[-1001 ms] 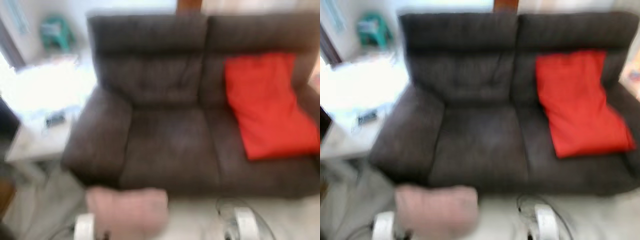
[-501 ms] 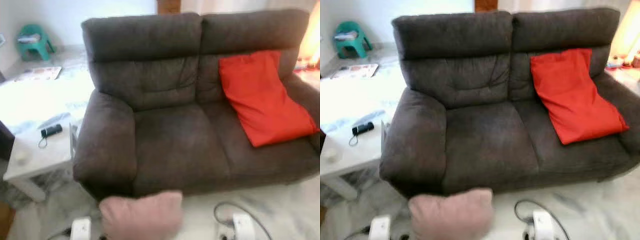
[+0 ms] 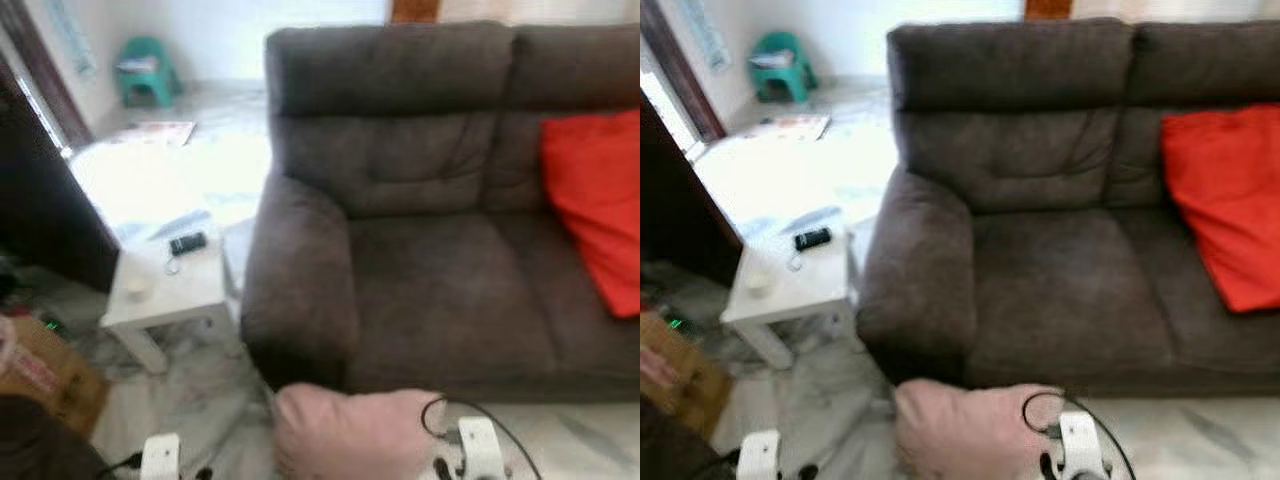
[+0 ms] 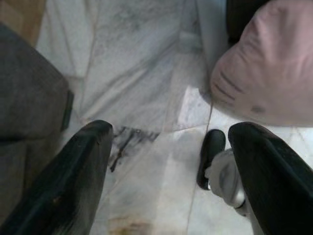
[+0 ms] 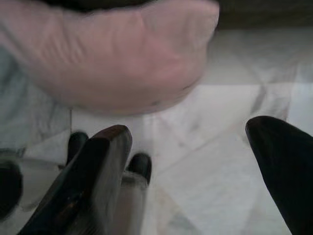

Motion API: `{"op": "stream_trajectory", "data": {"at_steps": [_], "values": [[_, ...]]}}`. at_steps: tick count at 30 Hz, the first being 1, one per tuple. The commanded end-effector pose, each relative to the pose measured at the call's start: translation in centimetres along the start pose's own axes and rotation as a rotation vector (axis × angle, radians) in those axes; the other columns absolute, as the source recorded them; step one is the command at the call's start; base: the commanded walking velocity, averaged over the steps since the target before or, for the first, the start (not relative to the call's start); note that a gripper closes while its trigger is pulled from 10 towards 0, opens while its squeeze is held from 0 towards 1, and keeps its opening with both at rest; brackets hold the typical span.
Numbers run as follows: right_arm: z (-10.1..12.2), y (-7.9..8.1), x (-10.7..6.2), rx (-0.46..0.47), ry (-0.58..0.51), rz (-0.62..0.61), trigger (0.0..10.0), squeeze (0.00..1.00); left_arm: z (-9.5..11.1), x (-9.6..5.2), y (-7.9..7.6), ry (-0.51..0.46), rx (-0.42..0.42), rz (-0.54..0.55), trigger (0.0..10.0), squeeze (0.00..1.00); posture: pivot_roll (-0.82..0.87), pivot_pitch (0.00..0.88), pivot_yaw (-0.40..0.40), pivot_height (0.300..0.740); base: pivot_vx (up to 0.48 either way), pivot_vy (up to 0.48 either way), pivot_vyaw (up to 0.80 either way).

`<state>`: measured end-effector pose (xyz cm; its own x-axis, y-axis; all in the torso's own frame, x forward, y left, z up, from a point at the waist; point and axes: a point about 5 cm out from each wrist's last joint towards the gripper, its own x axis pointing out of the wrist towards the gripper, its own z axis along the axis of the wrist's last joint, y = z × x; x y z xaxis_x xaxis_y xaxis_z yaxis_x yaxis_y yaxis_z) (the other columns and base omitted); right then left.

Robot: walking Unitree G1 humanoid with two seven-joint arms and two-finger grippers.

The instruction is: Move the pillow to the sofa from floor

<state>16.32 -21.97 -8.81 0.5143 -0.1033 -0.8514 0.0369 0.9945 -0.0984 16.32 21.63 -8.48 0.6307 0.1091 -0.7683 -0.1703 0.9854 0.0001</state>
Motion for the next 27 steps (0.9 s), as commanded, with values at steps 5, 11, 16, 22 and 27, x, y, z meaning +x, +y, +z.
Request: {"op": "stream_trajectory", "data": {"at_steps": [5,11,16,22,27], "values": [[0.46,-0.11,0.05,0.001,-0.015,-0.005,10.0,0.0,0.45,0.11,-0.05,-0.014,0.017,-0.009,10.0,0.0,0.06,0.005,0.016,0.74,0.0,0.0,0.0],[0.5,-0.15,0.04,-0.003,-0.02,-0.006,10.0,0.0,0.53,0.14,-0.24,-0.019,0.021,-0.013,10.0,0.0,0.06,0.005,0.013,0.74,0.0,0.0,0.0],[0.73,-0.13,0.05,-0.041,-0.034,0.005,10.0,0.0,0.74,0.18,-0.41,-0.033,0.06,-0.014,10.0,0.0,0.06,0.005,0.01,0.74,0.0,0.0,0.0],[0.78,-0.08,0.05,-0.032,-0.039,0.011,10.0,0.0,0.78,0.21,-0.41,-0.03,0.073,-0.004,10.0,0.0,0.06,0.006,0.009,0.74,0.0,-0.47,0.75],[0.8,-0.08,0.04,-0.031,-0.042,0.01,10.0,0.0,0.64,0.21,-0.54,-0.02,0.067,-0.012,10.0,0.0,0.07,0.005,0.009,0.74,0.0,-0.127,0.0]]}}
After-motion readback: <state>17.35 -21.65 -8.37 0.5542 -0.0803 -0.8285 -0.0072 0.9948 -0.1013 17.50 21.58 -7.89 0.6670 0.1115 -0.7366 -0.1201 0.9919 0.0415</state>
